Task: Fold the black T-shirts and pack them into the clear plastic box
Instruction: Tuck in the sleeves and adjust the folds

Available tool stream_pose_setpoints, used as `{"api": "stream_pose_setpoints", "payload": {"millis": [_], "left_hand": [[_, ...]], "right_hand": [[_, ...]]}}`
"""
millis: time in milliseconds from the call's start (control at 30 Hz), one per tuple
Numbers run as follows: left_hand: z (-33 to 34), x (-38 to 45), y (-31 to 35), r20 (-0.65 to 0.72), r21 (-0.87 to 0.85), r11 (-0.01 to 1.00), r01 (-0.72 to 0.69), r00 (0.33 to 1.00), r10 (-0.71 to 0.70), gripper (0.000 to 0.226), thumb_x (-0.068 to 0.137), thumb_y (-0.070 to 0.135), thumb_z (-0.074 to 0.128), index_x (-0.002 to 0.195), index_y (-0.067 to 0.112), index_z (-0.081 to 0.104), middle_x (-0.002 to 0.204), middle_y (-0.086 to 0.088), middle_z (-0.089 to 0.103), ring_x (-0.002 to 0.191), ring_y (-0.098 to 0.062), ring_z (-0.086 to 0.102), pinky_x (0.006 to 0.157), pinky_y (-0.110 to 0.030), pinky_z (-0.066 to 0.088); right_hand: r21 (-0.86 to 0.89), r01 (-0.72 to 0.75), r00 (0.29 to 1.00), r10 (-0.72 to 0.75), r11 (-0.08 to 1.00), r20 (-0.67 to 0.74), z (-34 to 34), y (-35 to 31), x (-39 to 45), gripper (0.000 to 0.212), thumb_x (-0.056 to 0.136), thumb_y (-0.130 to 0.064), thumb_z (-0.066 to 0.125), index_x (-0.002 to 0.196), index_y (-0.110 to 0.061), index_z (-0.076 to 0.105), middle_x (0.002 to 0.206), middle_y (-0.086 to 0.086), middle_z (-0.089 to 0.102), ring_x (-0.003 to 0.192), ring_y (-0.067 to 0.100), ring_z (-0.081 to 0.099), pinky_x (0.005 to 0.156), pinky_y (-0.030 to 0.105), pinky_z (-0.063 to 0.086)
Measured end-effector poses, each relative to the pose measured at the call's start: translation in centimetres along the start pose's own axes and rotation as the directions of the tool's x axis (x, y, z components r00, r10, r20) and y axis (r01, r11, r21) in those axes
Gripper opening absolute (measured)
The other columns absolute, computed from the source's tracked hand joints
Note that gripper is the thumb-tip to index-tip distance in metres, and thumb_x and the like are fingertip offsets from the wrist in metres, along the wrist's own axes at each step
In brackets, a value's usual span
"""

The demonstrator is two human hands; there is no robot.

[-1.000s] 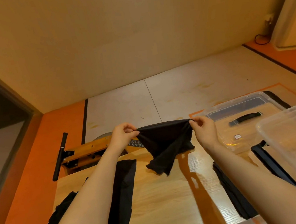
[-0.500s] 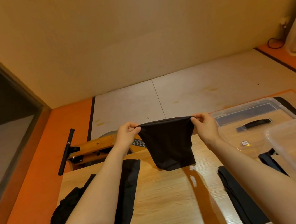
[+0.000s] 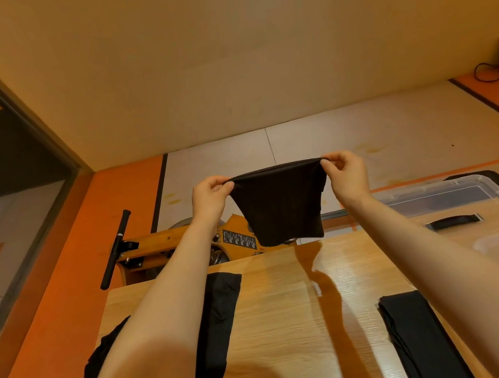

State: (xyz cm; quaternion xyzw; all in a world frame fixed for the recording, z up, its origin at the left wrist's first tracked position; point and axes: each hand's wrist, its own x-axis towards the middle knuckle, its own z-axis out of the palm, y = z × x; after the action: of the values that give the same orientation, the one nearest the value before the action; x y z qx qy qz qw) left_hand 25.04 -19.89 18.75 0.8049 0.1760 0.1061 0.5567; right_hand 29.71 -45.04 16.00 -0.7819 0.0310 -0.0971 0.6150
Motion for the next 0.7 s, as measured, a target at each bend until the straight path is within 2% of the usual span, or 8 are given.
{"api": "stream_pose_setpoints", "payload": {"millis": [67, 167, 233, 433, 600, 700], "left_hand": [[-0.2, -0.2, -0.1, 0.006, 0.001, 1.000, -0.001, 1.000, 0.001, 0.018, 0.092, 0.010, 0.061, 0.108, 0.013, 0.067, 0.095, 0.003, 0.064, 0.091, -0.007, 0.058, 0.082, -0.020, 0.046], [-0.2, -1.2, -1.0, 0.032, 0.016, 1.000, 0.004, 0.999, -0.005, 0.017, 0.092, 0.010, 0.061, 0.108, 0.012, 0.067, 0.097, 0.003, 0.064, 0.091, -0.006, 0.059, 0.077, -0.016, 0.045], [-0.1, -2.4, -1.9, 0.066, 0.040, 0.999, 0.032, 0.997, -0.034, 0.018, 0.092, 0.011, 0.062, 0.109, 0.012, 0.067, 0.099, 0.002, 0.065, 0.091, -0.005, 0.059, 0.075, -0.015, 0.044], [0.0, -7.2, -6.8, 0.252, 0.207, 0.969, 0.135, 0.950, -0.186, 0.014, 0.089, 0.013, 0.067, 0.103, 0.014, 0.069, 0.100, -0.002, 0.069, 0.096, -0.013, 0.063, 0.088, -0.030, 0.049], [0.9, -12.4, -12.1, 0.271, 0.247, 0.932, 0.264, 0.905, -0.328, 0.005, 0.089, 0.013, 0.067, 0.093, 0.015, 0.070, 0.096, -0.004, 0.069, 0.095, -0.016, 0.063, 0.082, -0.025, 0.045], [1.6, -14.8, -14.2, 0.261, 0.253, 0.913, 0.319, 0.887, -0.382, 0.005, 0.088, 0.013, 0.067, 0.090, 0.017, 0.070, 0.094, -0.002, 0.068, 0.098, -0.019, 0.061, 0.087, -0.029, 0.044]], "right_hand": [[-0.004, -0.006, 1.000, 0.006, 1.000, -0.003, 0.1, 0.3, -0.4, 0.014, 0.099, -0.014, 0.055, 0.111, -0.012, 0.063, 0.094, -0.005, 0.064, 0.087, 0.003, 0.061, 0.075, 0.012, 0.047], [-0.020, -0.029, 1.000, 0.029, 0.999, 0.005, 0.0, 1.8, -1.6, 0.017, 0.098, -0.014, 0.056, 0.112, -0.009, 0.065, 0.097, 0.001, 0.067, 0.091, 0.010, 0.063, 0.081, 0.020, 0.051], [-0.019, -0.053, 0.999, 0.053, 0.998, 0.012, -0.3, 3.2, -3.0, 0.016, 0.098, -0.013, 0.057, 0.110, -0.010, 0.065, 0.096, 0.001, 0.068, 0.091, 0.011, 0.064, 0.079, 0.020, 0.051], [-0.081, -0.136, 0.982, 0.146, 0.987, 0.122, -2.7, 8.6, -9.1, 0.013, 0.096, -0.010, 0.058, 0.107, -0.013, 0.065, 0.094, -0.001, 0.067, 0.092, 0.011, 0.064, 0.078, 0.021, 0.050], [-0.120, -0.286, 0.920, 0.307, 0.951, 0.245, -4.5, 12.2, -14.0, 0.013, 0.096, -0.009, 0.057, 0.105, -0.010, 0.066, 0.093, 0.005, 0.069, 0.091, 0.015, 0.065, 0.079, 0.024, 0.050], [-0.149, -0.352, 0.884, 0.381, 0.924, 0.273, -5.3, 13.7, -16.1, 0.012, 0.096, -0.008, 0.057, 0.103, -0.009, 0.067, 0.093, 0.006, 0.068, 0.091, 0.017, 0.064, 0.077, 0.025, 0.051]]}}
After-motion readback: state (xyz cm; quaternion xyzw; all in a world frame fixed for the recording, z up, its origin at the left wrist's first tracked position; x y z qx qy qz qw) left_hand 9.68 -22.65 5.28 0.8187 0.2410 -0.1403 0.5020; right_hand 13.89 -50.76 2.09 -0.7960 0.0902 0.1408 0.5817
